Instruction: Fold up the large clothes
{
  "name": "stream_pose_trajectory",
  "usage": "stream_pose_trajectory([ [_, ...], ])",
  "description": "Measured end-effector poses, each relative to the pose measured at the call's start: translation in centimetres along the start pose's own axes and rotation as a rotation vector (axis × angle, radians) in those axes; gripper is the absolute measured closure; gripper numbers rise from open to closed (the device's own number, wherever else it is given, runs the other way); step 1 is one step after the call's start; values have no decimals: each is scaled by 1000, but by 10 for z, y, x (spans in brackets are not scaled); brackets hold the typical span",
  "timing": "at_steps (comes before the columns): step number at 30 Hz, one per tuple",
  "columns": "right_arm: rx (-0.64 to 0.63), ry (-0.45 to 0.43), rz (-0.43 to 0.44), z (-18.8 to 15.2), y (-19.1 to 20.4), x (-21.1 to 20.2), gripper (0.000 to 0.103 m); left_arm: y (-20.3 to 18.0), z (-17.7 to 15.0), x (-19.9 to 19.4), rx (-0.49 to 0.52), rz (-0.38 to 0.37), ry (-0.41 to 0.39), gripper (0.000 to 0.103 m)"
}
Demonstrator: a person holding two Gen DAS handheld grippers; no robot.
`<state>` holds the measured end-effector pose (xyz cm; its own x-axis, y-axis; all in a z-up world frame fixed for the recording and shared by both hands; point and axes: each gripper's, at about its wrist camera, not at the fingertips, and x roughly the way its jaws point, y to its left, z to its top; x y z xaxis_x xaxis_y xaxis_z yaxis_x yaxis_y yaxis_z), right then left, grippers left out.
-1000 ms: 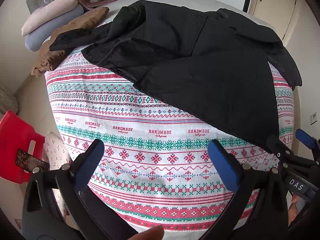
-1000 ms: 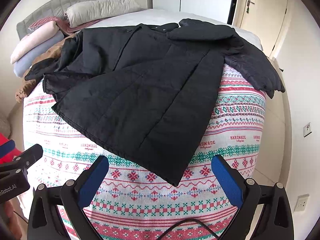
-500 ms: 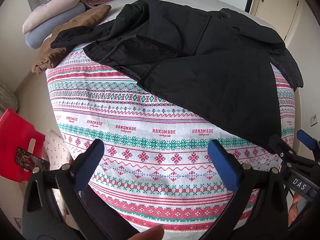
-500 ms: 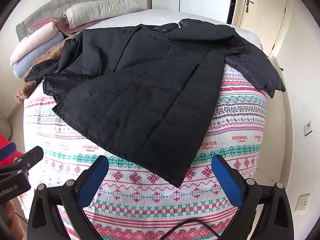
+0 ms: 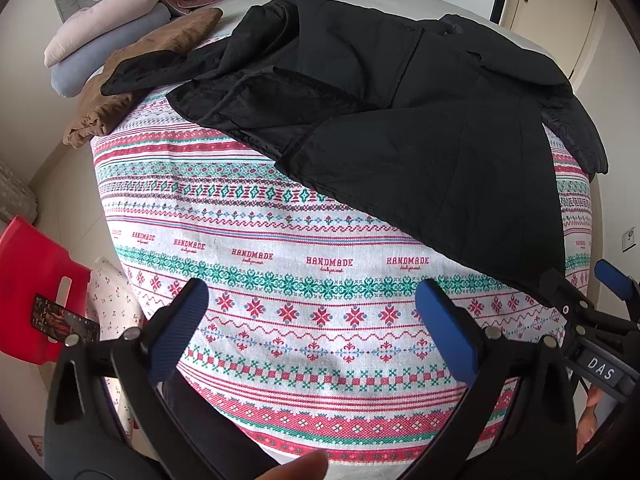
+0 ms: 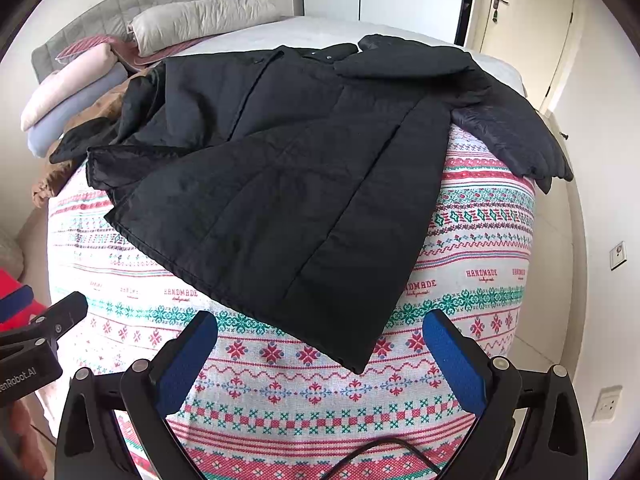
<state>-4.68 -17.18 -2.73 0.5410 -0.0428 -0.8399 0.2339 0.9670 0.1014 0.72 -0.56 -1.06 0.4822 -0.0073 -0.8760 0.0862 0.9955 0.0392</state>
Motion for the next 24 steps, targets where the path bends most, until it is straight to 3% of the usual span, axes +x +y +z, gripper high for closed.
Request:
stream_pose_trajectory([
  [24, -6, 13, -3, -1, 3, 4, 0, 9, 2, 7, -23, 11, 9, 0],
])
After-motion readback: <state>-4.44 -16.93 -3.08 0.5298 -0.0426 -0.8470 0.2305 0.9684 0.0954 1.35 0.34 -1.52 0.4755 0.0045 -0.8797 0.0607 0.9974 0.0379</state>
